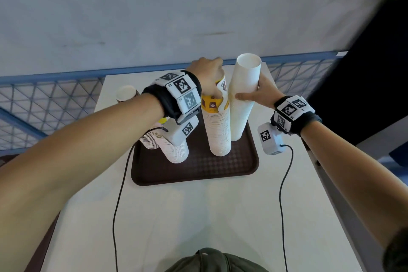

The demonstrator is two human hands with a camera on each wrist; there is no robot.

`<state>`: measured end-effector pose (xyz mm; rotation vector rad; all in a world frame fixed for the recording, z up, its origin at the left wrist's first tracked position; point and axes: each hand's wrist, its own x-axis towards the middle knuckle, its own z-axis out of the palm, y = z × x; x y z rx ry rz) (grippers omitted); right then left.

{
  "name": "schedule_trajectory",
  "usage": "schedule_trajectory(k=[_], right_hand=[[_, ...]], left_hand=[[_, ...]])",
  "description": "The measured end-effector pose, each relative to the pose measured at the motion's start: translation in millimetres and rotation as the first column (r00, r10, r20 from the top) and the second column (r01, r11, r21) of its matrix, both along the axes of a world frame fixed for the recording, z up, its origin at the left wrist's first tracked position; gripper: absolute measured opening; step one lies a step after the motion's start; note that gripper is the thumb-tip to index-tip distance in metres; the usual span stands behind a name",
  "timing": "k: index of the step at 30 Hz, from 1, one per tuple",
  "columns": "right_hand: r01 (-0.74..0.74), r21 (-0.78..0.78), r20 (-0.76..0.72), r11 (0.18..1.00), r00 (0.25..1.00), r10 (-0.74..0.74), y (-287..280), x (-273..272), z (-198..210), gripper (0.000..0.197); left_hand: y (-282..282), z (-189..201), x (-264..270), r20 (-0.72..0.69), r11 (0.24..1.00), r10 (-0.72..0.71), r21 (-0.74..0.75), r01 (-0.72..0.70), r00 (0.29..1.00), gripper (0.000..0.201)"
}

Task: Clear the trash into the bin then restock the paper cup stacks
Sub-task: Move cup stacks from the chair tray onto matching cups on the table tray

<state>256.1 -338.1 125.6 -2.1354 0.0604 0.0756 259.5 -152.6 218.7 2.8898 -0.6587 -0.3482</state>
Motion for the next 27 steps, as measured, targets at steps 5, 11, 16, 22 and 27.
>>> schedule_trajectory(k=[5,11,16,22,27], right_hand=[[0.009,-0.003,0.004,1.000,1.000,-0.009,-1.8,-5.4,-0.2,0.077],[0.022,-0.001,0.007,1.000,1.000,-0.022,-0.3,-8.4,-3.7,0.077],[0.051,-0.019,0.003,0.999,0.999,-0.051,0.5,-7.2,-6.9,0.080],[0.072,-0.007,-0.025,0.997,0.997,-0.073,0.9,-8.4,-8.2,0.085],[0.148,0.098,-0.049,0.984,0.988,-0.144,4.5,-20.8,-8.6,0.102]], left_hand=[[-1.6,2.5,7.6,0.020,1.000,0.017,0.007,-0.018,1.000,0.064],[-2.2,4.0,8.2,0.041,0.999,-0.014,0.038,0.012,0.999,0.062],[-2.8,6.1,9.8,0.022,0.997,-0.043,0.069,0.041,0.999,0.060],[0.5,10.0,9.1,-0.027,0.995,-0.050,0.082,0.052,0.998,0.071],[25.1,41.3,8.4,-0.030,0.998,0.010,-0.056,-0.012,1.000,0.086]])
